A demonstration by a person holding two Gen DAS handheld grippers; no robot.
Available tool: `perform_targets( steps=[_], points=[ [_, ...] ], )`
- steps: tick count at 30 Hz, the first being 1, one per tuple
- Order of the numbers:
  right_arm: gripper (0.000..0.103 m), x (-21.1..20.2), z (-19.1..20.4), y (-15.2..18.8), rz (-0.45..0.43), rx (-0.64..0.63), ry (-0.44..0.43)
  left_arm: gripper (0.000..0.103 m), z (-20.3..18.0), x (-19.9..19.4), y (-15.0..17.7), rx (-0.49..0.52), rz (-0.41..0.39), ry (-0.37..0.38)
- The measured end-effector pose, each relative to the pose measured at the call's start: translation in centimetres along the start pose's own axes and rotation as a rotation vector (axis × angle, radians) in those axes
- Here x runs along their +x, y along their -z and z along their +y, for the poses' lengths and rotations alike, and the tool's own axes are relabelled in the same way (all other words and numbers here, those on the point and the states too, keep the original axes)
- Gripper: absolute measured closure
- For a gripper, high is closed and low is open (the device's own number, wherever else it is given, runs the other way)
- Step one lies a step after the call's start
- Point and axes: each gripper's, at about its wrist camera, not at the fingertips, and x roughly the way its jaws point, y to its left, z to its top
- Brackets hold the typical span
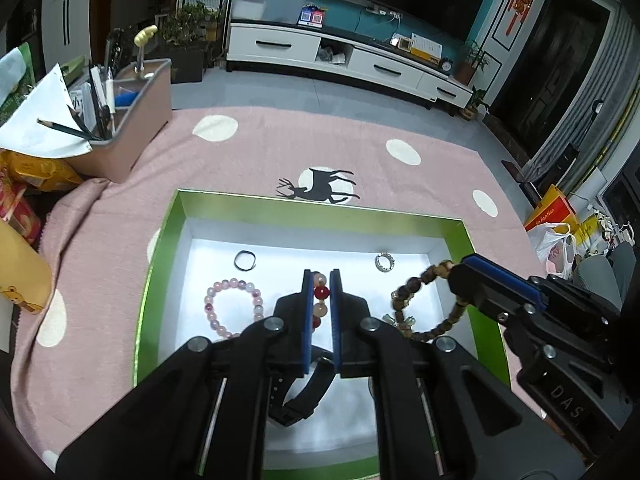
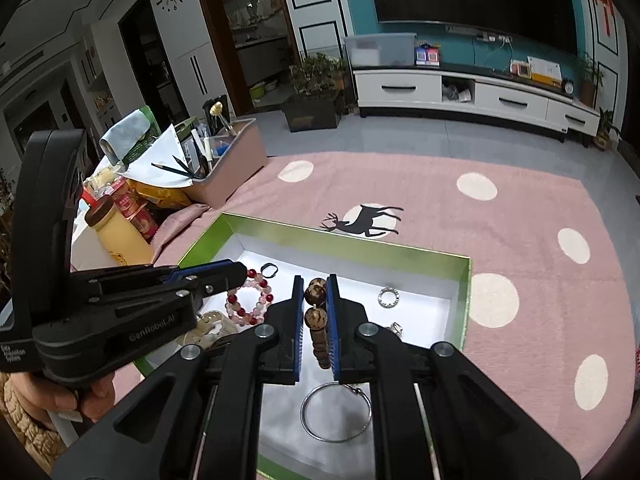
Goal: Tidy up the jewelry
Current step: 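Carry both bracelets with both tools over the green box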
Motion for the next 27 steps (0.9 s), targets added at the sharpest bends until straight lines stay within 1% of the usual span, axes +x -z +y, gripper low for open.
perform_targets(
  steps=[5,9,13,16,27],
  points=[
    [0.093,1.4,-0.4,-0.2,0.031,0.032,-0.025,0.096,0.1,0.7,-0.2,-0.003,0.008,0.011],
    [0.093,3.2,-0.8,-0.2,0.083,0.062,-0.03,0.096,0.3,1.6,-0.2,-0.002,0.026,0.003],
    [0.093,5.0,-1.3,0.0,0.149,0.081,0.006,0.096,0.6,2.9,-0.1,0.004,0.061,-0.027],
    [0.093,6.1,-1.8,0.3,0.195,0.098,0.036,0.096,0.8,3.5,0.0,0.009,0.074,-0.041],
    [0.093,7.2,-2.4,0.7,0.23,0.106,0.069,0.096,1.0,5.2,0.2,0.033,0.112,-0.085]
  ],
)
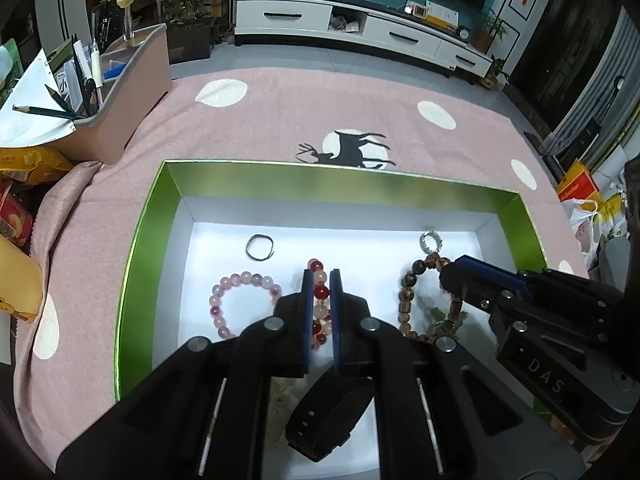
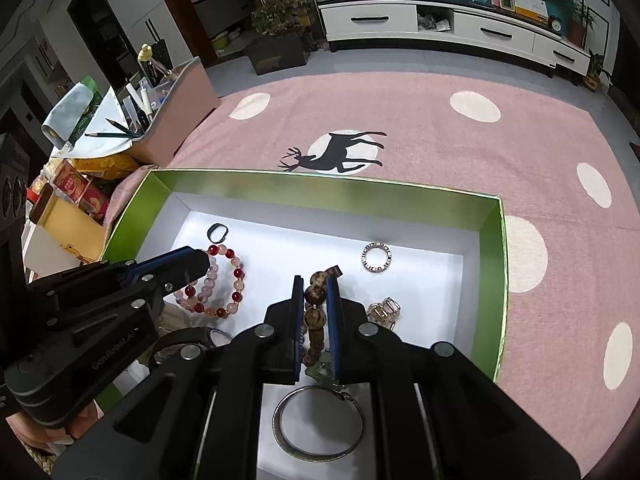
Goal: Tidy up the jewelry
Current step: 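Carry both bracelets with both tools over the green box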
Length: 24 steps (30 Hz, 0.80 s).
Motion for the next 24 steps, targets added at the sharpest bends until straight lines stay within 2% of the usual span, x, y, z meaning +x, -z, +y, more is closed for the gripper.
perform_targets(
  steps=[24],
  points=[
    [0.093,0.95,-0.04,0.16,0.034,-0.025,0.051,0.096,-0.51,1.01,0.33,0.038,0.039,-0.045]
  ],
)
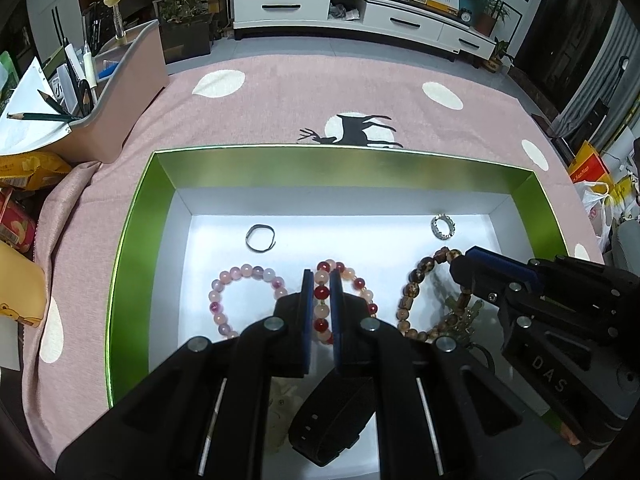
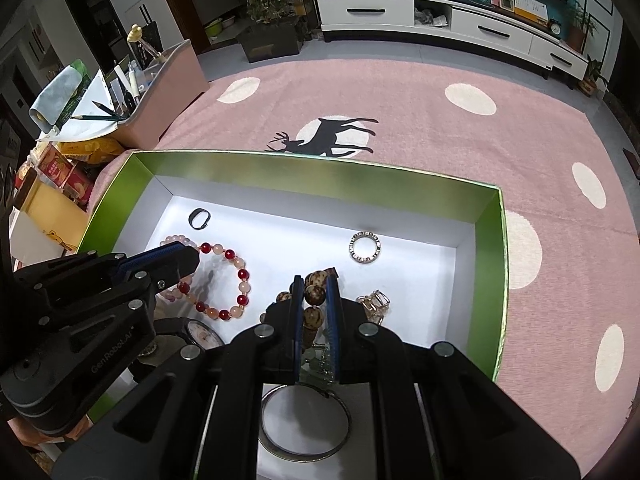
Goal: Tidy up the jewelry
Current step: 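Carry both bracelets with both tools over the green box, then lower both bracelets into the box and open both tools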
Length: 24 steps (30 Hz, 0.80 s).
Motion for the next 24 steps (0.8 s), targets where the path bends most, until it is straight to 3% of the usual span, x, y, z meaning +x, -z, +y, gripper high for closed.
perform_targets(
  steps=[24],
  points=[
    [0.092,0.06,0.09,0.11,0.007,-0.014,0.025,0.096,-0.12,0.21,0.06,0.018,0.025,-0.043]
  ],
)
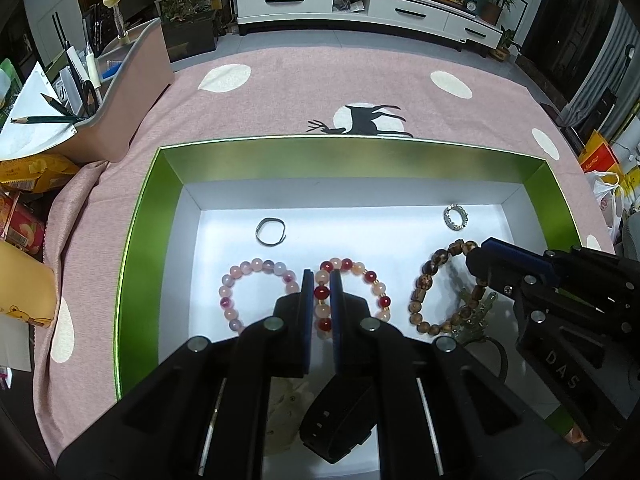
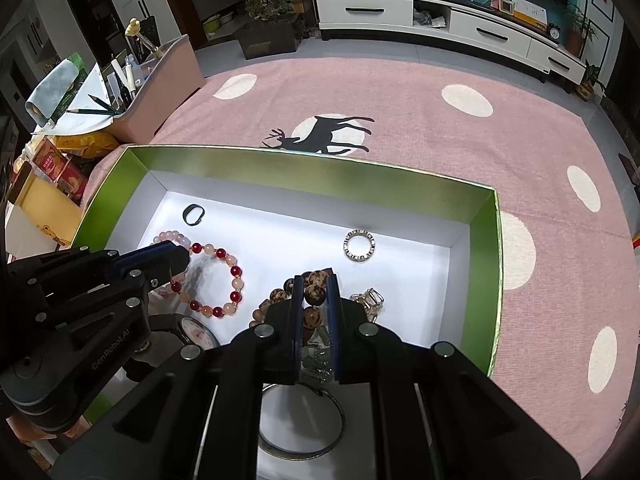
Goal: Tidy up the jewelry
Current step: 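Lower both bracelets into the box and open both tools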
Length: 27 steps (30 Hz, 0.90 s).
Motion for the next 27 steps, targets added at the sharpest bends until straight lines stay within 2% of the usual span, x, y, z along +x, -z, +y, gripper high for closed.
perform_targets(
  steps=[17,24,27],
  points=[
    [0.092,-0.31,0.12,0.16,-0.006,-0.004,0.007,0.095,-0.01,-0.09,0.13,0.004,0.005,-0.009],
    [0.091,-0.37,-0.04,0.19,-0.004,0.0,0.014,0.093,0.16,-0.15,0.38,0.002,0.012,-0.013],
    [0.091,-0.5,-0.1,0.22,-0.007,0.001,0.015,0.087,0.23,-0.26,0.41,0.001,0.009,-0.017]
  ],
)
